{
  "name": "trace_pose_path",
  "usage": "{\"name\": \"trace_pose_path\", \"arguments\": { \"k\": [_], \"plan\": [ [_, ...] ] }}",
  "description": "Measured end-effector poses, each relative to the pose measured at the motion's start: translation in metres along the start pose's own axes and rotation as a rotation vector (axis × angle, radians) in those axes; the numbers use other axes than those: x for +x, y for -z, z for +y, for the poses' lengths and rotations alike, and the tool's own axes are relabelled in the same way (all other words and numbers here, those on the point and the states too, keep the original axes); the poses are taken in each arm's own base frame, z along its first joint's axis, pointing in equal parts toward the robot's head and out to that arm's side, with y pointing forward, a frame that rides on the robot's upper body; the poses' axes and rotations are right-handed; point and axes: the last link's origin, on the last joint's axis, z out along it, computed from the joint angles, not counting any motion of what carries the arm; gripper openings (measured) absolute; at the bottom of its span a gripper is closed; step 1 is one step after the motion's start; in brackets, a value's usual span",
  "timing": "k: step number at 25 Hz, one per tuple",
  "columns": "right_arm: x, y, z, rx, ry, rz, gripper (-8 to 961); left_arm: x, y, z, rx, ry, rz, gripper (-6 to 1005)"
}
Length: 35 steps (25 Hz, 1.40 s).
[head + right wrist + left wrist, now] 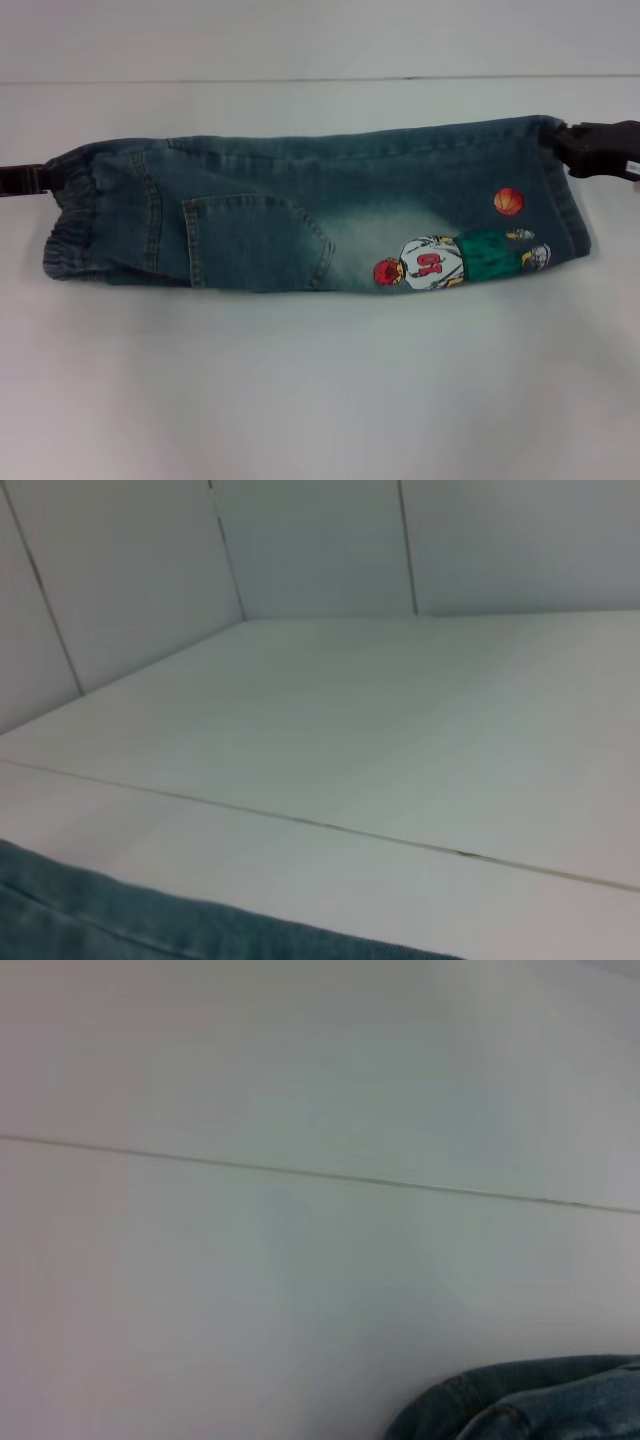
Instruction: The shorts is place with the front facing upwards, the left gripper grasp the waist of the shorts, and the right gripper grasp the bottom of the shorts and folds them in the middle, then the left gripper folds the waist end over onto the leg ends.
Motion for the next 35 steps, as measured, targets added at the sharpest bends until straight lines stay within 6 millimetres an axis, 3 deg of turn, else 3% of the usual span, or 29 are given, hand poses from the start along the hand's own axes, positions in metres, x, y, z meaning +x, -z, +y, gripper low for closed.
{"name": "trace_pose_path", "arguments": {
  "k": [10, 35],
  "plan": [
    [-0.004, -0.023, 0.012, 0.003, 0.010, 0.004, 66, -0.002, -0.008, 0.001, 0.035, -0.023, 0.010, 120],
    [0.006, -0.030, 0.008, 0.069, -0.019, 0.041, 99, 0.000, -0.034, 0.006, 0.136, -0.156, -0.004, 137]
  ]
}}
